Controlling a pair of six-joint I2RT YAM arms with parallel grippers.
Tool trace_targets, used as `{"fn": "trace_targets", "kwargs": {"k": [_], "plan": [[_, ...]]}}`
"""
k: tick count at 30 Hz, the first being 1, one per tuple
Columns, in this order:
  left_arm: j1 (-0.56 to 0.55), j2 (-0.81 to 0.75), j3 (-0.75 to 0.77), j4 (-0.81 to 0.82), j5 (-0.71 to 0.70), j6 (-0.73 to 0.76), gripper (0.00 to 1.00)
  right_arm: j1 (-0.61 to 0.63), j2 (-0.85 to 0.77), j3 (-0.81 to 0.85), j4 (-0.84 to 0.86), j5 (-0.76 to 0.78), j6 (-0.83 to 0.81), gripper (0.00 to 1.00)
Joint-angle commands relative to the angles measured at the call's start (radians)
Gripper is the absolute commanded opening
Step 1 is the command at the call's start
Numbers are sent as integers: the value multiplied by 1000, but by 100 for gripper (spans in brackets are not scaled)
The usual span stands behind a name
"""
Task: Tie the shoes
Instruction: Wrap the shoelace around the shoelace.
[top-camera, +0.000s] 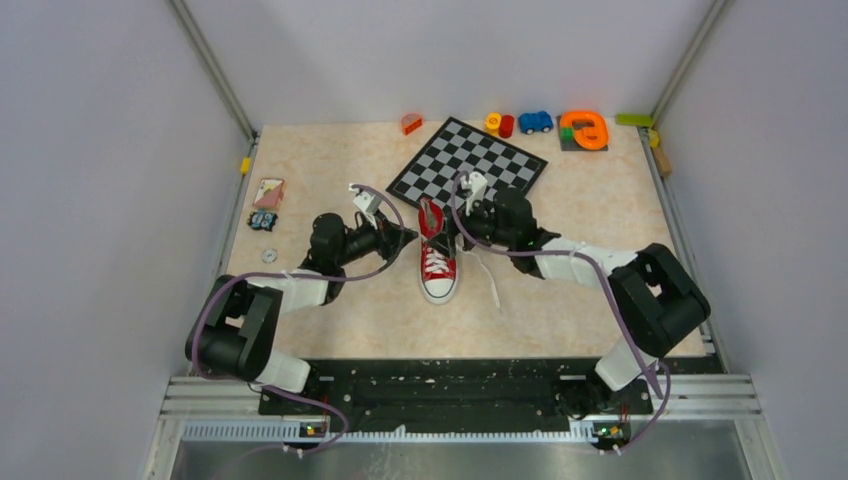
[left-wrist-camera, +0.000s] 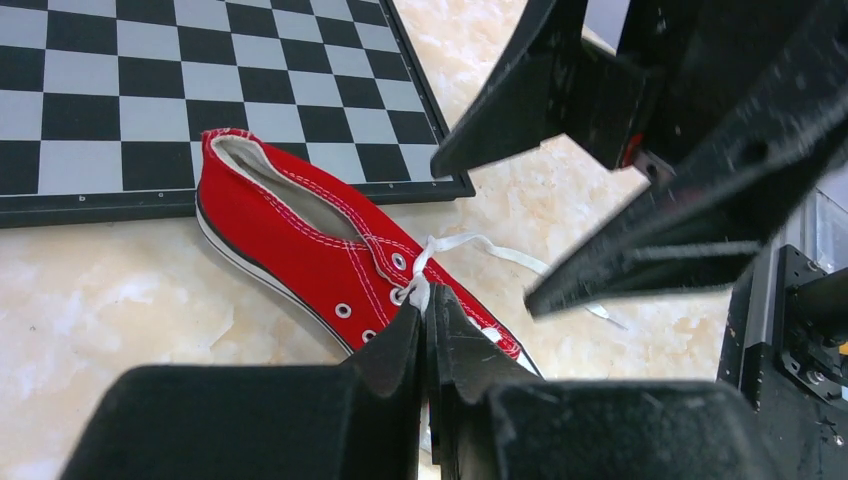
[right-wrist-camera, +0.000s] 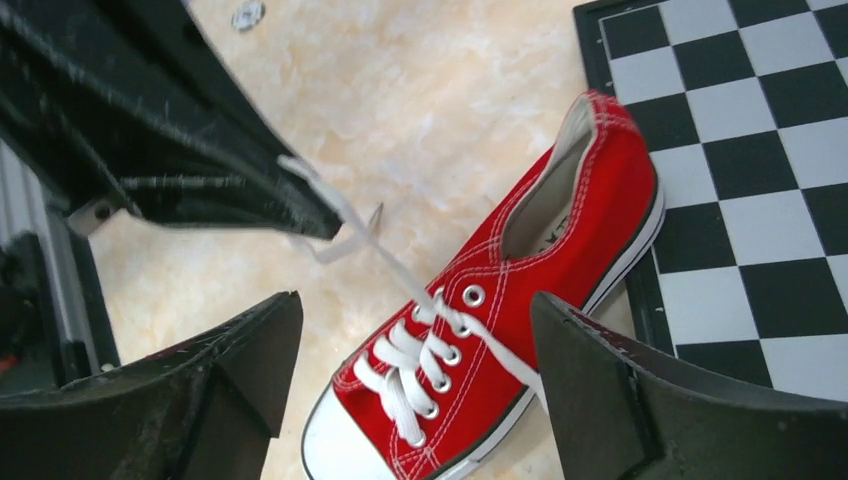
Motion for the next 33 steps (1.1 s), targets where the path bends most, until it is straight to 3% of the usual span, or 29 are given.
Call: {"fn": "trace_targets", "kwargs": {"k": [1,11,24,33], "plan": [[6,-12,3,75,15,-10,7,68,-57,-44,119,85,-112,93],[6,-34,-4,68,11,-6,6,188,-5,-78,310,266,-161,90],[6,-17,-1,83,24,-32,6,270,101,-27,336,355,-195,83],[6,-2,-7,122,30,-70,6,288,153,-11,424,426,-165,66]]}}
